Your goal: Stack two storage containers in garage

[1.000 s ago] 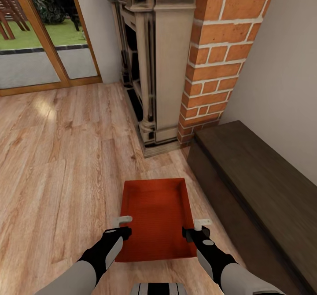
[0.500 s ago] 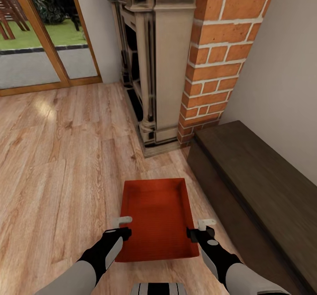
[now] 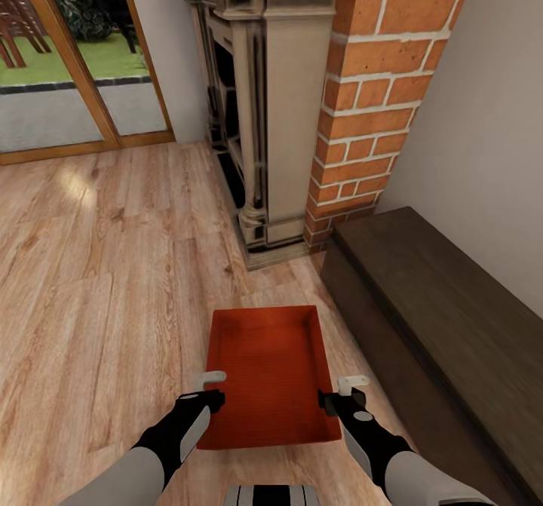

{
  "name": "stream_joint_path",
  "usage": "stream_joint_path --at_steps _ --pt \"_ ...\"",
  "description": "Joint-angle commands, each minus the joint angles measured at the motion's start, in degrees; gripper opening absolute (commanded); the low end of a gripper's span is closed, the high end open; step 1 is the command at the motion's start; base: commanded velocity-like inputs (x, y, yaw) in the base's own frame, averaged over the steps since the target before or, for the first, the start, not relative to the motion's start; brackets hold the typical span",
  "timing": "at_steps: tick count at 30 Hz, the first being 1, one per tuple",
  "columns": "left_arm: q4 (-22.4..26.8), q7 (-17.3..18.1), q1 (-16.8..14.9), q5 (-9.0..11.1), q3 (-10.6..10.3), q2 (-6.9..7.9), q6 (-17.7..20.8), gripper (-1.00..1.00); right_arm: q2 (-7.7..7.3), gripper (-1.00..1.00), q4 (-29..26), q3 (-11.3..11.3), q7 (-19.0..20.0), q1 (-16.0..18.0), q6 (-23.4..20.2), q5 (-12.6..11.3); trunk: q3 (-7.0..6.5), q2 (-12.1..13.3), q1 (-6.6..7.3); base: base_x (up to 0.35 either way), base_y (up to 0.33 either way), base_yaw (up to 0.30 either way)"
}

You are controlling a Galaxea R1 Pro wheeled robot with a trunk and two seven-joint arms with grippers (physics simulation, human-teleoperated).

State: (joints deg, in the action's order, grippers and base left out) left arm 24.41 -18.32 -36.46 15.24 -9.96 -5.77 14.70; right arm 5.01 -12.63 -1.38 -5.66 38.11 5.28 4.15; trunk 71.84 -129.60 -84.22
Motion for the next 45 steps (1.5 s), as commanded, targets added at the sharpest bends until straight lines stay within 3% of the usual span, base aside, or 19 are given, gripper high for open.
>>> stream_joint_path --at_steps 1,19,32,45 --pt "0.1 -0.5 0.0 0.6 -0.5 0.05 0.2 1.00 0.06 1.00 0.1 -0.1 -0.4 0.0 0.1 0.3 0.04 0.0 0.01 0.000 0.000 0.000" --pt "0.1 -0.5 0.0 0.6 -0.5 0.05 0.0 1.00 0.35 1.00 0.1 0.0 -0.7 0.0 0.2 0.1 0.04 0.0 0.01 0.000 0.000 0.000" --pt "0.0 -0.4 0.0 0.6 -0.4 0.07 -0.1 1.00 0.27 1.00 0.1 0.0 -0.7 0.0 0.2 0.2 2.37 -5.2 -2.85 0.000 0.000 0.000" --pt "0.0 -0.4 0.0 0.6 -0.4 0.14 0.0 1.00 0.26 1.00 0.1 0.0 -0.7 0.0 0.2 0.1 2.37 -5.2 -2.85 0.000 0.000 0.000"
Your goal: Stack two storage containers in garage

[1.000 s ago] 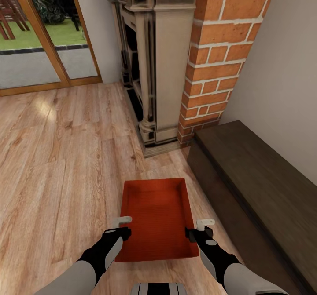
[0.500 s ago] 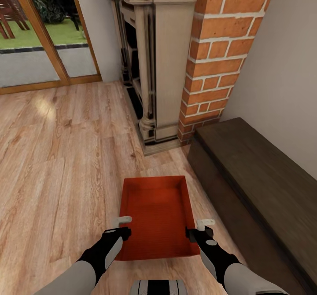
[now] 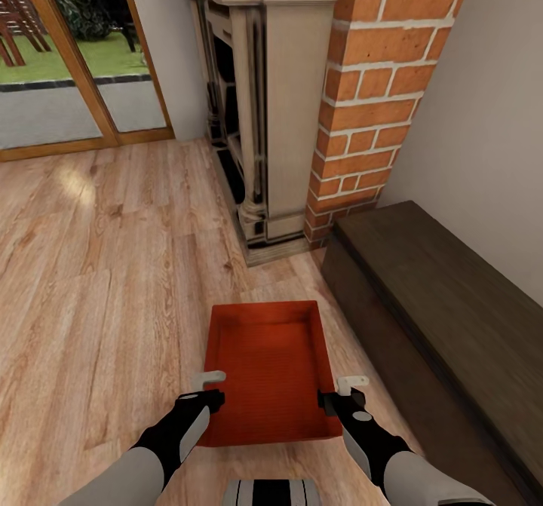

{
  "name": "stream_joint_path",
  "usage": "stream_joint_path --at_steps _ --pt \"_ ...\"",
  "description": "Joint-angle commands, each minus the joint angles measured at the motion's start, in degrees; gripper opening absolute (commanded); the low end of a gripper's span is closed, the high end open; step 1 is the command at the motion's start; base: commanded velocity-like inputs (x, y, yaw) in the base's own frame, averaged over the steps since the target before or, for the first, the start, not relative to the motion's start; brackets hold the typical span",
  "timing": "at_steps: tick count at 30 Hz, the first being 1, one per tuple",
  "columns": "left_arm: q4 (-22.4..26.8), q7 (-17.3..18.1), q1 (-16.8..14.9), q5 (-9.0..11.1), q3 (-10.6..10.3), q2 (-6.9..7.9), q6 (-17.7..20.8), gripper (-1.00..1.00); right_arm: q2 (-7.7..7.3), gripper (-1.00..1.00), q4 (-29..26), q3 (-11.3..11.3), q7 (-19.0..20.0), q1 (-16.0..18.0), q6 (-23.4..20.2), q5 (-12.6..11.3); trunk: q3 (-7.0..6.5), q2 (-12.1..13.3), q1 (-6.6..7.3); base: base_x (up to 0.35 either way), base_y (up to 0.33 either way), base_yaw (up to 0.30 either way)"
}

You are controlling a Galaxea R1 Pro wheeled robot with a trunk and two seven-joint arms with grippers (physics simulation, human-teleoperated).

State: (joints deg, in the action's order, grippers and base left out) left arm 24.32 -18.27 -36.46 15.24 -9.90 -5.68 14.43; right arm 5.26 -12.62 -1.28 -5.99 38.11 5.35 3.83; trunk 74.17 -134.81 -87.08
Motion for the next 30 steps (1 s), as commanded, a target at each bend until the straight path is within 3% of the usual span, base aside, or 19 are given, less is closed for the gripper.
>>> stream_joint_path --at_steps 1,23,30 --pt "0.1 -0.5 0.0 0.6 -0.5 0.05 0.2 1.00 0.03 1.00 0.1 -0.1 -0.3 0.0 0.1 0.4 0.04 0.0 0.01 0.000 0.000 0.000" --pt "0.1 -0.5 0.0 0.6 -0.5 0.21 0.2 1.00 0.10 1.00 0.1 -0.2 -0.3 0.0 0.0 0.2 0.04 0.0 0.01 0.000 0.000 0.000" --pt "0.0 -0.5 0.0 0.6 -0.5 0.25 0.3 1.00 0.10 1.00 0.1 -0.2 -0.3 0.0 0.0 0.2 1.29 -2.8 -1.53 0.000 0.000 0.000"
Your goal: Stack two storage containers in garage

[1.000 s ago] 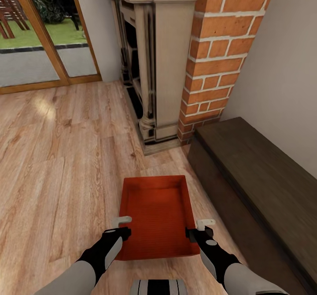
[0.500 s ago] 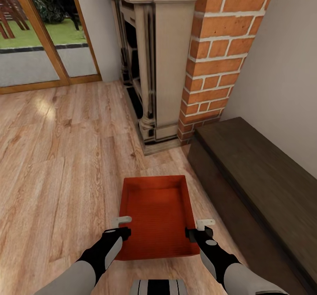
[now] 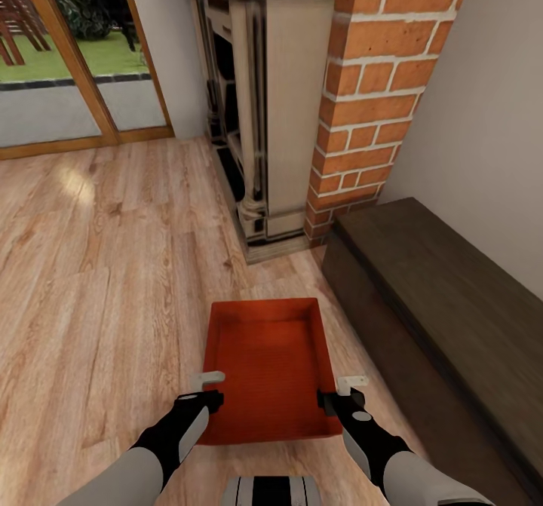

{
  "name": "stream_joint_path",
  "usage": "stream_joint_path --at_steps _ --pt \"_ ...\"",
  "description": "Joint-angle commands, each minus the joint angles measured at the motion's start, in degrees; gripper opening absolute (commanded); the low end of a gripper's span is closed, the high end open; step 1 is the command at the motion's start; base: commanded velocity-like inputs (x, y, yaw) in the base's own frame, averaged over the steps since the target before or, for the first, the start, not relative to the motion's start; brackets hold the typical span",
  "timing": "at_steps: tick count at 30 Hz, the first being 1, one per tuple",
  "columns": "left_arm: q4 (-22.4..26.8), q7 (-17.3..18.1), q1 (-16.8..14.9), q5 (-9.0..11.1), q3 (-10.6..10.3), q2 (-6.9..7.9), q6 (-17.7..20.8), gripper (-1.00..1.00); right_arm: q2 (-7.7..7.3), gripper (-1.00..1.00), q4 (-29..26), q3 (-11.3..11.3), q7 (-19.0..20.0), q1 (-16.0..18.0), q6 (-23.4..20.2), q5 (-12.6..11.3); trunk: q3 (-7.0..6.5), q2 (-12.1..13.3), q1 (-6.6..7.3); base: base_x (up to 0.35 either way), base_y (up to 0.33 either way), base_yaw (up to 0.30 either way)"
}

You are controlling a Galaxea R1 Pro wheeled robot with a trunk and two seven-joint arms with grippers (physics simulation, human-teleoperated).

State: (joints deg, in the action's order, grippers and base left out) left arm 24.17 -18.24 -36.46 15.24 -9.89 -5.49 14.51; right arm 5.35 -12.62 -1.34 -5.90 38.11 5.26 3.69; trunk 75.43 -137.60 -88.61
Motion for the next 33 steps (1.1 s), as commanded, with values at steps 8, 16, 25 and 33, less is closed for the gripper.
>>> stream_joint_path --at_steps 8,16,25,33 --pt "0.2 -0.5 0.0 0.6 -0.5 0.20 0.3 1.00 0.05 1.00 0.1 -0.2 -0.3 0.0 0.1 0.5 0.22 -0.4 -0.21 0.000 0.000 0.000" --pt "0.2 -0.6 0.0 0.7 -0.5 0.19 0.3 1.00 0.01 1.00 0.1 -0.1 -0.3 0.0 0.1 0.3 0.22 -0.4 -0.21 0.000 0.000 0.000" --pt "0.2 -0.6 0.0 0.7 -0.5 0.13 0.5 1.00 0.05 1.00 0.1 -0.2 -0.4 0.0 0.3 0.8 0.22 -0.4 -0.21 0.000 0.000 0.000" --pt "-0.6 -0.6 0.0 0.9 -0.3 0.16 0.7 -1.00 0.10 -1.00 0.1 -0.2 -0.4 0.0 0.3 0.9 0.22 -0.4 -0.21 0.000 0.000 0.000"
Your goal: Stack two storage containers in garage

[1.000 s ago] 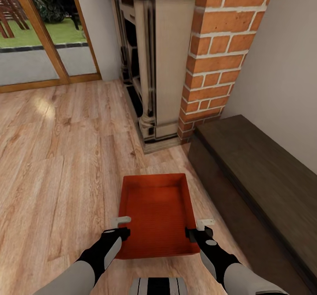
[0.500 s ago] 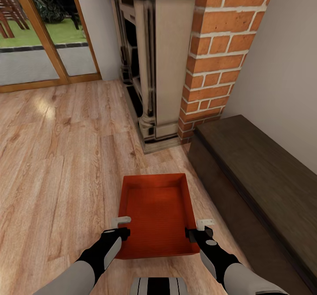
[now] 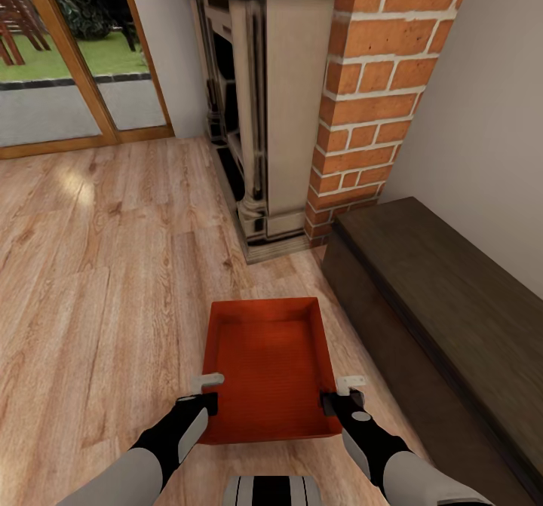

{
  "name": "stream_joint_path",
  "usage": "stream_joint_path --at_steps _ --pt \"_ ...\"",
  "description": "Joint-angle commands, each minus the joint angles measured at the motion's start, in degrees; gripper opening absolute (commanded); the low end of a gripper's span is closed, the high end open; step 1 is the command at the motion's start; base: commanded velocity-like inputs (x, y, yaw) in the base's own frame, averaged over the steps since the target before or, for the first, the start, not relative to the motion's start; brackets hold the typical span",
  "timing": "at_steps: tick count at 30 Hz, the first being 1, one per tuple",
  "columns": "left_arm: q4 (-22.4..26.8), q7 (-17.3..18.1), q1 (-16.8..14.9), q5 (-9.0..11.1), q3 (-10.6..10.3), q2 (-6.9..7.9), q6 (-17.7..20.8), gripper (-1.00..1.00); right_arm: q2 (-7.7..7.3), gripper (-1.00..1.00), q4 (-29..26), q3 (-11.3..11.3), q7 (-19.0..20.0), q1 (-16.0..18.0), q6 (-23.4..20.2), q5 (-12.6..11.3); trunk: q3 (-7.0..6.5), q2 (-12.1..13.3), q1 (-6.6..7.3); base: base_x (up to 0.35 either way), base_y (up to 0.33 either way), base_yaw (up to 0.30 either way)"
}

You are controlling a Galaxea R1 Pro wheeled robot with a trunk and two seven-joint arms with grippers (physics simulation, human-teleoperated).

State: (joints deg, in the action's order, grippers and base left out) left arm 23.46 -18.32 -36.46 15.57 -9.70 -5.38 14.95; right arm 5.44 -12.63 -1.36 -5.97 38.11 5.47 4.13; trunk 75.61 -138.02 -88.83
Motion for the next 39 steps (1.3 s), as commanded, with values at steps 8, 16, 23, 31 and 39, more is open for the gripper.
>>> stream_joint_path --at_steps 8,16,23,31,39 --pt "0.9 -0.5 0.0 0.3 -0.7 0.02 -0.1 -1.00 -0.06 -1.00 0.1 -0.1 -0.4 0.0 0.2 0.3 0.04 0.0 0.01 0.000 0.000 0.000" --pt "0.4 -0.4 0.0 0.3 -0.7 -0.06 -0.3 -1.00 -0.16 -1.00 0.1 0.2 -0.4 0.0 0.2 -0.1 0.04 0.0 0.01 0.000 0.000 0.000" --pt "0.2 -0.4 0.0 0.3 -0.7 -0.02 0.0 -1.00 -0.17 -1.00 0.1 0.2 -0.4 0.0 0.2 -0.1 -1.22 2.8 1.55 0.000 0.000 0.000" --pt "0.0 -0.4 0.0 0.3 -0.6 0.02 0.0 -1.00 -0.16 -1.00 0.0 0.2 -0.5 0.0 0.2 -0.1 -2.66 6.0 3.30 0.000 0.000 0.000" --pt "-0.1 -0.4 0.0 0.3 -0.6 0.02 -0.1 -1.00 -0.20 -1.00 0.1 0.2 -0.5 0.0 0.1 -0.1 -4.09 9.2 5.06 0.000 0.000 0.000"
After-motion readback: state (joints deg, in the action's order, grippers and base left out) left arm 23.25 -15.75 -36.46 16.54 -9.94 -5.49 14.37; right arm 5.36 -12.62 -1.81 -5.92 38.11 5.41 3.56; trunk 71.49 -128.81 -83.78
